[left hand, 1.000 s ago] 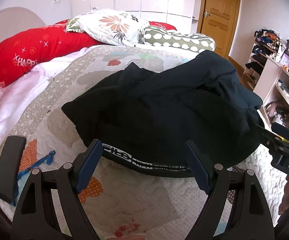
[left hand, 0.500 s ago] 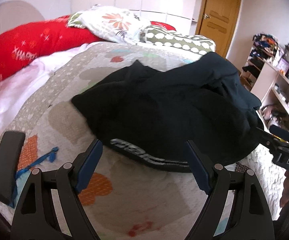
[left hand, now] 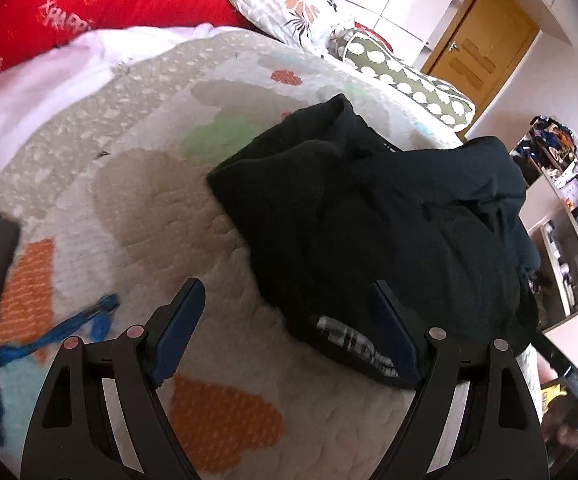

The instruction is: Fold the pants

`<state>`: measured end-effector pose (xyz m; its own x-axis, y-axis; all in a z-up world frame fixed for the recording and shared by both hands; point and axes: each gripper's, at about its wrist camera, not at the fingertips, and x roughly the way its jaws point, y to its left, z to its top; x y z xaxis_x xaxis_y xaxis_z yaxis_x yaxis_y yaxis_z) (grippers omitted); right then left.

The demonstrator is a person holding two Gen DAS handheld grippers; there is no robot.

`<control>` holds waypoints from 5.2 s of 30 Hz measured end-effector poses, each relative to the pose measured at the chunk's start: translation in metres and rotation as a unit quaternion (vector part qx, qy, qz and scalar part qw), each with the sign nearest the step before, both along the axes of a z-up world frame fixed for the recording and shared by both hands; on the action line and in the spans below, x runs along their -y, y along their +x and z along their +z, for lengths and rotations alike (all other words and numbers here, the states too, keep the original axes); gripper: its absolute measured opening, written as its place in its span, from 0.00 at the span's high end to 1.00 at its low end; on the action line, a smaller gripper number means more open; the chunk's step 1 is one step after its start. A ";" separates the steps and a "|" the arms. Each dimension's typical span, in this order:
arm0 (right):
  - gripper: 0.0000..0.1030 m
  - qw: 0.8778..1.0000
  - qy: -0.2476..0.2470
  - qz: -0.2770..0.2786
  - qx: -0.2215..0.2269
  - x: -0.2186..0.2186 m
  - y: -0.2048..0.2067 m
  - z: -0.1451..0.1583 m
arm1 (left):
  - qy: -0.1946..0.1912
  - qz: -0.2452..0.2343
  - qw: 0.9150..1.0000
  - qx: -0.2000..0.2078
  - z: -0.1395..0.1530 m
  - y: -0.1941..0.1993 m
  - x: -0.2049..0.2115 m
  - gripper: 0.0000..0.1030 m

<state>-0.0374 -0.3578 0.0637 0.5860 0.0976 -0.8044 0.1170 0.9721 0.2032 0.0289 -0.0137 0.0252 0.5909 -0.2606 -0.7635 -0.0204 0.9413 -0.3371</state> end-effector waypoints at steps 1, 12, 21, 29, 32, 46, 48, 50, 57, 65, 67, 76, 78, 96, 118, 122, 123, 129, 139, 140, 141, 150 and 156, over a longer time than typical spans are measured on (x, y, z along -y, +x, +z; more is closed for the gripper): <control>0.11 1.000 0.011 -0.005 0.001 0.007 0.000 -0.002 | -0.003 -0.005 1.000 0.001 -0.001 0.003 0.003 0.19; 0.38 0.993 0.096 -0.062 0.024 0.057 0.052 -0.030 | 0.009 -0.045 0.999 -0.009 -0.008 0.035 0.032 0.59; 0.96 0.993 0.100 -0.041 0.053 0.065 0.045 -0.015 | -0.007 -0.015 1.000 0.015 0.017 0.008 0.009 0.92; 0.96 0.997 0.065 0.041 0.027 0.044 -0.060 0.009 | 0.031 -0.014 0.999 -0.001 0.010 -0.060 -0.018 0.92; 0.88 0.996 0.068 0.050 -0.026 0.048 -0.073 -0.013 | 0.017 -0.005 1.000 -0.025 -0.008 -0.068 -0.025 0.92; 0.90 0.994 0.092 -0.047 0.019 0.099 -0.032 -0.032 | 0.050 0.004 0.999 -0.020 -0.009 -0.068 -0.014 0.92; 0.94 0.994 0.107 -0.001 0.030 0.090 -0.027 -0.023 | 0.055 0.006 0.998 -0.020 -0.008 -0.067 -0.012 0.92; 0.94 0.997 0.054 0.028 0.040 0.072 -0.031 -0.012 | 0.055 0.008 0.998 -0.020 -0.006 -0.068 -0.011 0.92; 0.94 0.999 0.012 -0.010 0.051 0.100 -0.093 0.007 | 0.041 0.000 0.999 -0.019 -0.009 -0.082 -0.013 0.91; 0.84 0.999 -0.013 -0.030 -0.019 0.105 -0.094 -0.018 | 0.056 -0.002 0.998 -0.026 0.001 -0.092 -0.020 0.68; 0.64 0.998 -0.045 -0.038 -0.010 0.106 -0.093 -0.004 | 0.059 0.007 0.998 -0.016 0.010 -0.099 -0.028 0.57; 0.61 0.999 0.001 0.048 0.024 0.050 -0.040 0.006 | 0.077 0.032 0.996 0.022 0.037 -0.105 -0.041 0.54; 0.61 0.997 0.012 0.071 0.001 0.033 -0.027 -0.012 | 0.063 0.046 0.997 0.018 0.037 -0.108 -0.048 0.54; 0.58 0.992 0.014 0.125 -0.006 0.002 -0.025 -0.014 | 0.070 -0.059 0.995 0.026 0.038 -0.109 0.010 0.54; 0.53 0.977 0.007 0.207 0.061 -0.024 0.054 0.039 | 0.037 -0.110 0.993 0.006 0.051 0.006 -0.004 0.24; 0.43 0.973 0.003 0.223 0.060 -0.036 0.095 0.041 | 0.037 -0.155 0.987 -0.012 0.044 0.053 0.003 0.24; 0.41 0.971 -0.002 0.231 0.058 -0.041 0.108 0.040 | 0.046 -0.161 0.986 -0.015 0.041 0.065 0.005 0.24; 0.40 0.957 -0.012 0.289 0.013 -0.071 0.176 0.016 | 0.059 -0.182 0.981 -0.035 0.023 0.119 0.003 0.24; 0.40 0.929 -0.056 0.357 -0.078 -0.099 0.232 -0.049 | 0.110 -0.244 0.962 -0.048 -0.013 0.168 0.023 0.14; 0.40 0.926 -0.065 0.362 -0.082 -0.102 0.233 -0.058 | 0.127 -0.248 0.959 -0.043 -0.016 0.168 0.026 0.14; 0.42 0.926 -0.065 0.362 -0.082 -0.102 0.233 -0.058 | 0.146 -0.254 0.955 -0.038 -0.020 0.169 0.033 0.14; 0.93 0.924 -0.094 0.370 -0.024 -0.115 0.207 -0.036 | 0.153 -0.263 0.952 0.019 0.002 0.142 0.049 0.82; 0.93 0.923 -0.076 0.373 0.062 -0.112 0.142 0.039 | 0.122 -0.240 0.957 0.112 0.075 0.074 0.027 0.82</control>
